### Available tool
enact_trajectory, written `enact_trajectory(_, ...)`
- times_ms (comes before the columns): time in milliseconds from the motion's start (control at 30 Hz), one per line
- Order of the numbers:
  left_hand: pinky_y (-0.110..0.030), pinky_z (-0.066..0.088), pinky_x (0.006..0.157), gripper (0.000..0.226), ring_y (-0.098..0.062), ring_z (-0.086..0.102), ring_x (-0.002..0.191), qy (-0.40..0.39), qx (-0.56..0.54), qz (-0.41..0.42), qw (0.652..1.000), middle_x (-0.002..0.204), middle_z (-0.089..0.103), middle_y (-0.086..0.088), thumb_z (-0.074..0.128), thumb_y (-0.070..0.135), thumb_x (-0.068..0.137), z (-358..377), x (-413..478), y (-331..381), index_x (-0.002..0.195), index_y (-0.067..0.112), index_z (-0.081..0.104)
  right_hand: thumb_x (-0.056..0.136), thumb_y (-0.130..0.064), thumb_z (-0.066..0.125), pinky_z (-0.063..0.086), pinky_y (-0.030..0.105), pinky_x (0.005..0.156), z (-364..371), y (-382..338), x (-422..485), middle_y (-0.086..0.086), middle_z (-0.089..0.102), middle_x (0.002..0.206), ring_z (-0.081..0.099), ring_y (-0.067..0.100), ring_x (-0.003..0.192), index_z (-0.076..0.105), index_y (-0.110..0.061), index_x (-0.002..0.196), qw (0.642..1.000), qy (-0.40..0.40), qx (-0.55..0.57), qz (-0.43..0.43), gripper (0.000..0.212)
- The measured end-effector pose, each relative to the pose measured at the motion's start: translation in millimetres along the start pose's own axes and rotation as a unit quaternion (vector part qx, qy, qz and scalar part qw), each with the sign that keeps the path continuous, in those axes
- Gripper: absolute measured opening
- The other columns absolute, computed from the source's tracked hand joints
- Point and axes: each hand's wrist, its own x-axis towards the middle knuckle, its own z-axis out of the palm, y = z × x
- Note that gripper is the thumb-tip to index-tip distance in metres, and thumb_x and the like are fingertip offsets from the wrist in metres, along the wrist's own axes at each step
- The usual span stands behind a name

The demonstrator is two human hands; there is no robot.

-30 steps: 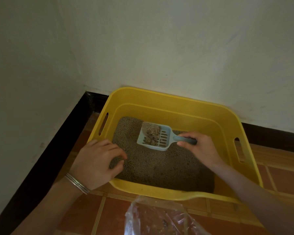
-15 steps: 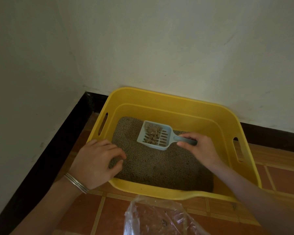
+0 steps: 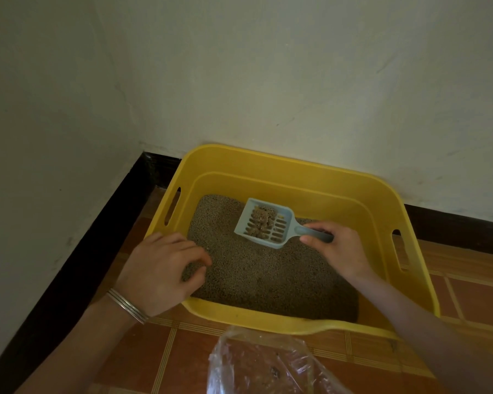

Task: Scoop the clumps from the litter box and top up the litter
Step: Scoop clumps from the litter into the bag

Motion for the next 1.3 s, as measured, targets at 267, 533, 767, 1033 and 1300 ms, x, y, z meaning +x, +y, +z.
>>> enact_trajectory(267,-0.026,0.045,0.063,0.028,-0.004,0.060,0.076,-0.003,0.000,0.000,1.000,0.072,0.063,0.022,0.042,0.043,0.079,0.3,-0.2,-0.1,0.077,0.036,0.069,0.074,-0.027,0.074,0.037,0.005,0.074,1.6,-0.5,0.6,-0.015,0.062,0.094,0.055,0.000,0.088,0.070,-0.021,0.101,1.000,-0.010,0.006,0.007,0.028)
enact_trajectory(533,-0.025,0.042,0.065,0.028,-0.005,0.061,0.076,-0.007,0.008,-0.004,1.000,0.073,0.063,0.022,0.041,0.044,0.079,0.8,-0.4,-0.3,0.078,0.037,0.068,0.074,-0.028,0.074,0.037,0.004,0.073,-2.8,-2.9,-5.0,-0.013,0.064,0.094,0.055,-0.004,0.086,0.070,-0.023,0.100,1.000,-0.014,0.019,0.008,0.027)
enact_trajectory(767,-0.024,0.030,0.068,0.029,-0.003,0.059,0.078,-0.022,0.032,-0.003,0.999,0.075,0.064,0.022,0.041,0.047,0.080,4.2,-12.3,1.8,0.078,0.037,0.068,0.076,-0.027,0.072,0.037,0.002,0.070,-20.1,-6.5,-23.3,-0.012,0.061,0.095,0.053,0.001,0.087,0.069,-0.020,0.103,1.000,0.011,0.002,0.025,0.028)
enact_trajectory(1033,-0.026,0.042,0.066,0.031,-0.008,0.061,0.085,-0.038,0.037,0.036,0.998,0.095,0.064,0.018,0.040,0.048,0.081,2.9,-24.4,10.6,0.094,0.034,0.065,0.074,-0.034,0.072,0.045,0.019,0.077,-54.2,-29.3,-76.6,-0.022,0.063,0.095,0.057,-0.004,0.091,0.066,-0.037,0.093,0.998,0.002,0.043,0.043,0.020)
enact_trajectory(1300,-0.027,0.030,0.101,0.031,-0.015,0.048,0.116,0.012,-0.017,0.169,0.985,0.116,0.061,0.006,0.048,0.024,0.079,6.1,-65.4,27.8,0.104,0.021,0.068,0.061,-0.069,0.065,0.047,0.010,0.073,-87.5,-51.9,-164.7,-0.027,0.068,0.092,0.060,-0.008,0.087,0.071,-0.042,0.088,0.997,-0.021,0.075,0.014,0.039)
